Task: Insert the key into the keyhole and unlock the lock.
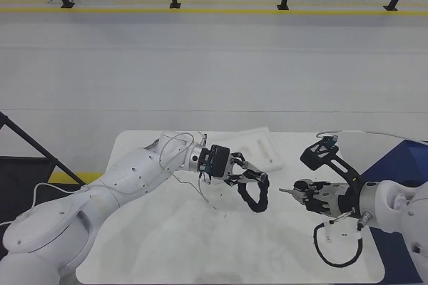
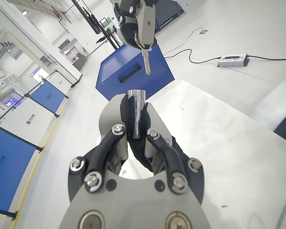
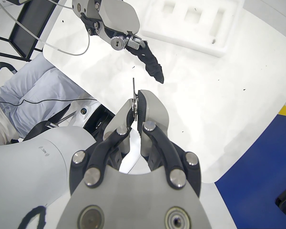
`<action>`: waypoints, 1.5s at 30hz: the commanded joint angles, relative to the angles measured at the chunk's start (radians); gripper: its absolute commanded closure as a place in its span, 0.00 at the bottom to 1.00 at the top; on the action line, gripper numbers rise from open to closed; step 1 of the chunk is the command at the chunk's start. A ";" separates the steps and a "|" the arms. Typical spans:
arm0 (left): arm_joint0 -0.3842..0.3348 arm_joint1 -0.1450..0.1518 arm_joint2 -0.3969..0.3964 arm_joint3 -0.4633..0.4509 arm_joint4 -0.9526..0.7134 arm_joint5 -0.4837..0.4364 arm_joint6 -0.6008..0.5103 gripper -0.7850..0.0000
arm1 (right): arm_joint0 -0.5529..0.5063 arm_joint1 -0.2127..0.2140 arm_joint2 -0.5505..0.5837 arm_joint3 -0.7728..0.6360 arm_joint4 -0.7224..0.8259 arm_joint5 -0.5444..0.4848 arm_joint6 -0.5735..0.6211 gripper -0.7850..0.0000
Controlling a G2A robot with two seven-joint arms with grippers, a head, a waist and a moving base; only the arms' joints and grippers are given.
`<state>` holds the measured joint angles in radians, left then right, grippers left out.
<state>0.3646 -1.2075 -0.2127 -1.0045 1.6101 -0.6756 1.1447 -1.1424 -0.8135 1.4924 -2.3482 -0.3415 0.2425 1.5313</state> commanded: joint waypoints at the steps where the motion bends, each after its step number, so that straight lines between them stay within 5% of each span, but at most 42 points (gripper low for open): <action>1: 0.000 0.000 0.000 0.000 0.000 0.000 0.000 1.00 | -0.019 0.000 0.001 0.004 0.006 -0.002 -0.032 1.00; 16: 0.107 0.022 -0.080 -0.092 0.030 0.123 -0.154 1.00 | 0.026 0.019 -0.089 -0.002 -0.016 0.138 -0.092 1.00; 45: 0.175 0.013 -0.185 -0.114 0.085 0.068 -0.172 1.00 | 0.065 0.079 -0.204 -0.002 0.012 0.265 -0.218 1.00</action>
<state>0.5376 -1.1943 -0.3953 -1.1177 1.6926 -0.6050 0.9713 -1.0786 -0.7364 1.2890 -2.3500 -0.3321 0.5040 1.3159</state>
